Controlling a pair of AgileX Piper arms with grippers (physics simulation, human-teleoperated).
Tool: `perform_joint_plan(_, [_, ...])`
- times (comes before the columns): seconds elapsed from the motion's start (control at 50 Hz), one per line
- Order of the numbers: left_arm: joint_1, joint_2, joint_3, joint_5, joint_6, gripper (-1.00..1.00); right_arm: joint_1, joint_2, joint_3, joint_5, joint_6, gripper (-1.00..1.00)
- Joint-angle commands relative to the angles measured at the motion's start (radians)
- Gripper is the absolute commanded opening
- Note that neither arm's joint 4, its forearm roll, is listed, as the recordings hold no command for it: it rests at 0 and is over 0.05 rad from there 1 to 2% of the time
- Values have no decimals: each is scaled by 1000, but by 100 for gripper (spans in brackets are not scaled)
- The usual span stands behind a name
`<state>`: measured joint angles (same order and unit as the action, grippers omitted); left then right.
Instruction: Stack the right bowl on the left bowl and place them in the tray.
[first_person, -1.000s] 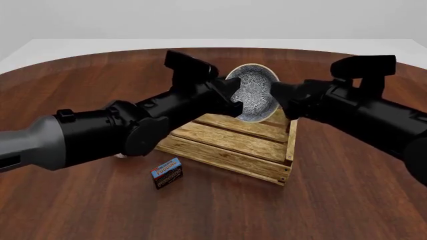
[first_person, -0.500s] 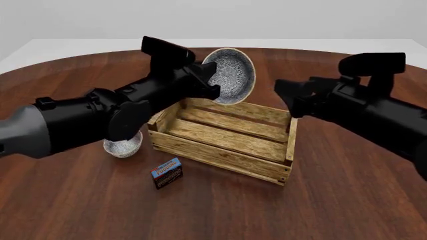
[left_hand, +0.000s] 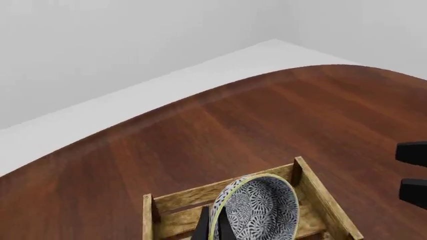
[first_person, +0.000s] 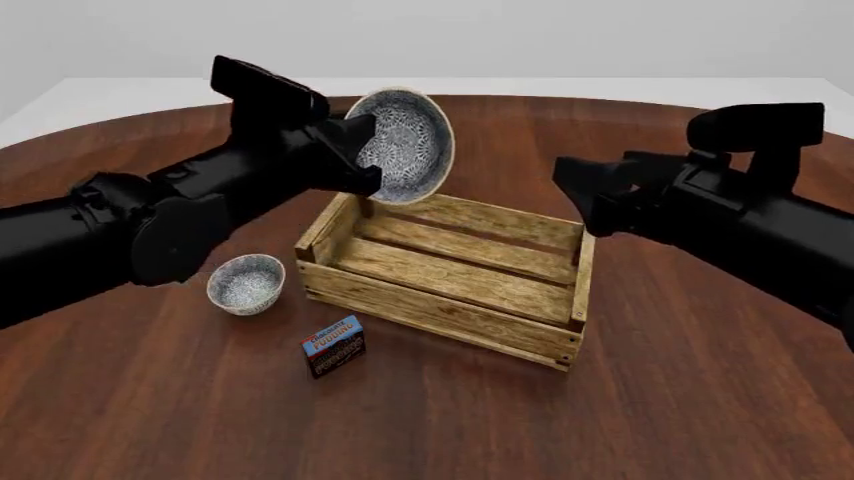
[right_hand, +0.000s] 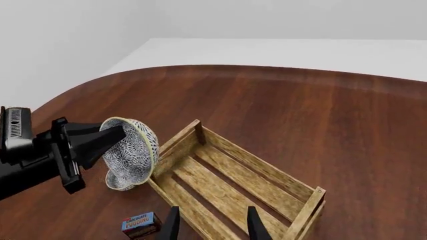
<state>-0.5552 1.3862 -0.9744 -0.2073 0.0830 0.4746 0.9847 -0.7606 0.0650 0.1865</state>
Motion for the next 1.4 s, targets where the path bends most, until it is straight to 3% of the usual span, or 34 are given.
perform_joint_plan(0.02, [12, -123, 47, 61, 56, -100, 0, 0, 1, 0, -2, 100])
perform_joint_plan(0.12, [4, -169, 62, 109, 9, -100, 1, -1, 0, 1, -1, 100])
perform_joint_plan(0.22, [49, -232, 83, 121, 69, -100, 4, 7, 1, -4, 1, 100])
perform_joint_plan(0.28, [59, -254, 69, 167, 63, -100, 5, 3, 2, -2, 1, 100])
perform_joint_plan(0.32, [107, -293, 97, 156, 132, -100, 1, -3, 1, 1, 1, 100])
perform_joint_plan(0.38, [93, -292, 96, 206, 110, -100, -2, -10, 1, 6, 3, 100])
perform_joint_plan(0.46, [90, -283, 70, 291, 53, -100, -3, -14, 2, 7, 3, 100])
perform_joint_plan(0.62, [153, -329, 26, 402, 101, -100, -2, -12, 1, 7, 4, 100])
perform_joint_plan(0.76, [194, -357, -43, 522, 90, -100, -2, -10, 2, 5, 1, 100])
perform_joint_plan(0.8, [211, -371, -47, 533, 138, -100, -1, -9, 2, 5, 0, 100])
perform_joint_plan(0.84, [199, -360, -78, 585, 87, -100, 0, -10, 2, 6, 0, 100])
perform_joint_plan(1.02, [261, -338, -81, 622, 126, -100, 1, -5, 2, 3, -1, 100])
perform_joint_plan(1.18, [287, -318, -96, 664, 76, -100, 5, -1, 3, 1, 1, 100])
perform_joint_plan(1.26, [333, -334, -69, 643, 142, -100, 7, -3, 3, 4, -1, 100])
perform_joint_plan(1.4, [328, -329, -67, 647, 137, -100, 7, -4, 3, 4, -1, 100])
